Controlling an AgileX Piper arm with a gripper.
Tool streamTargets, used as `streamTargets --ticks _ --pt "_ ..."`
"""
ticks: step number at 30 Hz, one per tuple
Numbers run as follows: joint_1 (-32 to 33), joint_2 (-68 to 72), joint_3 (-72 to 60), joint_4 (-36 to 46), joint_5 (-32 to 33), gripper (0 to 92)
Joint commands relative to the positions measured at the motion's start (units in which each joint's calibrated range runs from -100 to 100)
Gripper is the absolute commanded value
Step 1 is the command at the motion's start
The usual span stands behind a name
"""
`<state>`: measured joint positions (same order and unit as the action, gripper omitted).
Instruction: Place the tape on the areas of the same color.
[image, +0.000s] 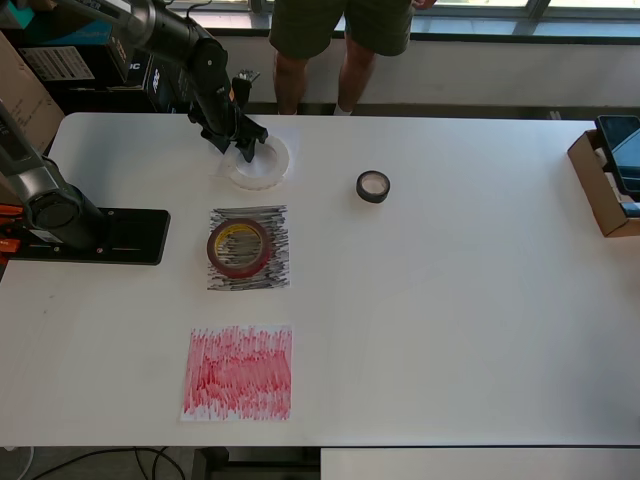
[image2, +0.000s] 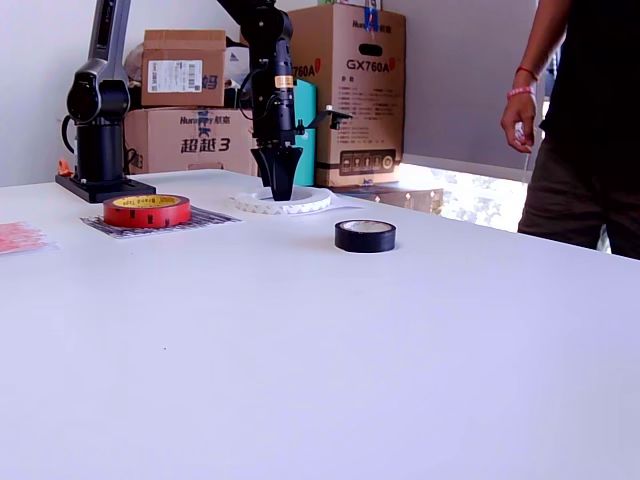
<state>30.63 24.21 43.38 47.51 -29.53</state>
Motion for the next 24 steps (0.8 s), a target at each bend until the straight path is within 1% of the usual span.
streamTargets --ticks 1,10,12,15,17,19,24 --pt "0.48 -0.73 -0.35 1.58 0.15 62.8" --pt "3.17 -8.03 -0.26 1.75 0.64 62.8" --pt "3.25 -8.31 -1.08 3.95 0.64 62.8" --pt "2.38 -8.68 -4.26 9.72 0.8 62.8" --pt "0.64 -10.08 -6.71 13.46 0.8 62.8" --pt "-1.49 -11.58 -9.08 15.5 0.88 62.8" --pt "-7.49 -12.89 -14.07 15.83 0.39 62.8"
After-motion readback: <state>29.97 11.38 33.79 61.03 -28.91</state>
